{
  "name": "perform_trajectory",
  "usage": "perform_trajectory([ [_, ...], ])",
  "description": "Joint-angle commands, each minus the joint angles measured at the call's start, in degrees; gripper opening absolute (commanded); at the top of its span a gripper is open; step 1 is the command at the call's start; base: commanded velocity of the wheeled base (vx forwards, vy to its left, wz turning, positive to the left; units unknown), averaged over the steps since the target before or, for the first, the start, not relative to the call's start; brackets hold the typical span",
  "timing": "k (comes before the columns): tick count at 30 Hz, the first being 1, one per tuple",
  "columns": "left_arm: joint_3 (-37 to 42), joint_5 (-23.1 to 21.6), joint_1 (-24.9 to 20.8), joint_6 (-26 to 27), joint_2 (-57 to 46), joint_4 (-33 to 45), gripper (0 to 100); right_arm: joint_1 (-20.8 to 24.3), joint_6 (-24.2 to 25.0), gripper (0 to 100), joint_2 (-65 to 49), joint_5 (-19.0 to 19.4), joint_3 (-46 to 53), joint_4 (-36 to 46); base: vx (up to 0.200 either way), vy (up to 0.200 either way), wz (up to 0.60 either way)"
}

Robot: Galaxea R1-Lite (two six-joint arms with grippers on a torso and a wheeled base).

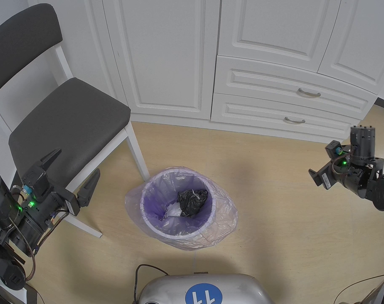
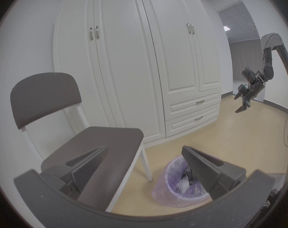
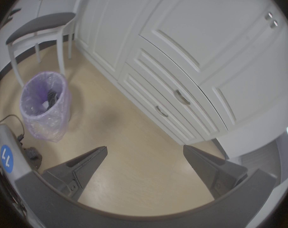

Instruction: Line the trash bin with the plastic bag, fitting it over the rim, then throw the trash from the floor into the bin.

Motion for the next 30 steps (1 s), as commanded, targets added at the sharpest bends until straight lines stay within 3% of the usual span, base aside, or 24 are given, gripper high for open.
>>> perform_trajectory([
  [1,1.10,0.03,-0.24,-0.04,6.22,-0.08,100,-6.89,5.42,100,1.01,6.10,9.79,-10.49,0.000,0.000,0.00],
  [3,1.18,0.12,-1.47,-0.13,7.80,-0.08,100,-6.62,12.98,100,2.59,7.51,12.96,-17.61,0.000,0.000,0.00],
  [5,1.18,0.12,-1.65,-0.13,7.98,-0.08,100,-6.45,14.21,100,2.76,7.59,13.22,-18.40,0.000,0.000,0.00],
  [6,1.62,0.12,-2.52,-0.21,8.77,-0.08,100,-6.10,19.84,100,4.52,7.77,14.54,-21.92,0.000,0.000,0.00],
  [10,2.85,0.12,-3.40,-0.21,10.35,-0.08,100,-5.39,25.11,100,7.42,7.77,14.45,-26.31,0.000,0.000,0.00],
  [13,4.00,0.20,-4.55,-0.21,13.16,-0.17,100,-3.46,32.05,100,12.26,7.24,14.19,-36.68,0.000,0.000,0.00],
  [17,5.23,0.20,-5.16,-0.21,13.87,-0.08,100,-3.02,33.90,100,15.68,7.15,14.27,-44.86,0.000,0.000,0.00],
  [21,6.02,0.20,-5.25,-0.92,14.04,-0.17,100,1.02,39.00,100,16.83,6.80,15.24,-51.71,0.000,0.000,0.00],
  [30,4.26,0.29,-5.51,-2.41,2.35,-0.17,100,9.55,39.52,100,5.31,2.41,15.15,-48.20,0.000,0.000,0.00],
])
